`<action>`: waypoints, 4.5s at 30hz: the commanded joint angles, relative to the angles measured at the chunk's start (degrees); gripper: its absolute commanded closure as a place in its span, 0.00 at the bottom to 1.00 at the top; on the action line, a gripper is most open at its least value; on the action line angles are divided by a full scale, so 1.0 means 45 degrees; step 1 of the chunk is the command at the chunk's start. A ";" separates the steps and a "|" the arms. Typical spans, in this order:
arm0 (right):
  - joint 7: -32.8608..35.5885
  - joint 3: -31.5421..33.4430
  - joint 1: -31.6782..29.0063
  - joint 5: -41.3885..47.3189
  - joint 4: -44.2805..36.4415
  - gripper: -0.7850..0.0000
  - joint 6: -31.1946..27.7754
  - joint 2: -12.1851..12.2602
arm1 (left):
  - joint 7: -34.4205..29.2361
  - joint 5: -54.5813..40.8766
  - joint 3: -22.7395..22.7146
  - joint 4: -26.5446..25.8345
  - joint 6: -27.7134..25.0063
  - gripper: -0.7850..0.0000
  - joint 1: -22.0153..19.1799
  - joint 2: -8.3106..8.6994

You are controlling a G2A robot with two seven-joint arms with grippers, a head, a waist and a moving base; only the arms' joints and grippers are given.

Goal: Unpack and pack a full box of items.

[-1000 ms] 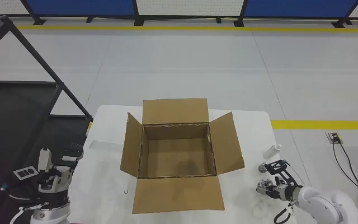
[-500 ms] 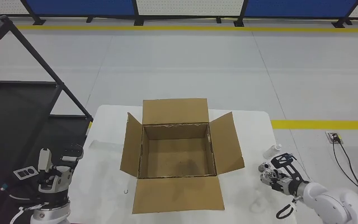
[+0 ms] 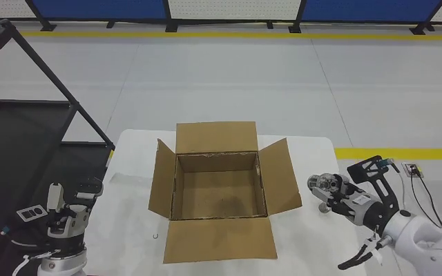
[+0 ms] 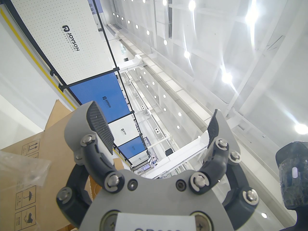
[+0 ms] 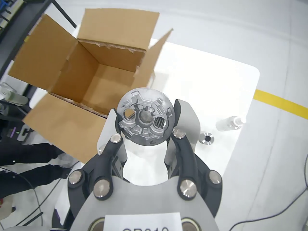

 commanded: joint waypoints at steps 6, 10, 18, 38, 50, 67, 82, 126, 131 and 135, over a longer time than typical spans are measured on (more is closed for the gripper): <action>0.0044 -0.0075 0.0118 0.0036 0.0000 1.00 0.0116 0.0000 | 0.0000 0.0000 0.0000 0.0000 0.0000 0.00 0.0000 0.0000; 0.0044 -0.0075 0.0118 0.0036 0.0000 1.00 0.0116 0.0000 | 0.0000 0.0000 0.0000 0.0000 0.0000 0.00 0.0000 0.0000; -0.0515 -0.1735 0.1365 0.0310 0.0945 1.00 -0.0430 -0.0036 | 0.0000 0.0000 0.0000 0.0000 0.0000 0.00 0.0000 0.0000; -0.1672 -1.6364 1.3818 0.0919 1.4891 1.00 0.0357 -0.4715 | 0.0000 0.0000 0.0000 0.0000 0.0000 0.00 0.0000 0.0000; -0.3300 -1.8361 1.4201 0.1713 2.1394 1.00 -0.0178 -0.8115 | 0.0000 0.0000 0.0000 0.0000 0.0000 0.00 0.0000 0.0000; -0.3781 -1.8229 1.4614 0.1669 2.4948 0.00 -0.1591 -1.0002 | 0.0000 0.0000 0.0000 0.0000 0.0000 0.00 0.0000 0.0000; -0.4647 -1.7435 1.4432 0.1174 2.3857 0.00 -0.2753 -0.9387 | 0.0000 0.0000 0.0000 0.0000 0.0000 0.00 0.0000 0.0000; 0.0577 0.0749 -0.0094 -0.5506 0.3965 0.00 0.0479 -0.2948 | 0.0000 0.0000 0.0000 0.0000 0.0000 0.00 0.0000 0.0000; 0.0962 0.0486 0.0492 -0.5469 0.6497 0.00 -0.0100 -0.2845 | 0.0000 0.0000 0.0000 0.0000 0.0000 0.00 0.0000 0.0000; 0.0672 -0.0028 0.1254 -0.5579 0.8193 0.00 -0.0080 -0.2824 | 0.0000 0.0000 0.0000 0.0000 0.0000 0.00 0.0000 0.0000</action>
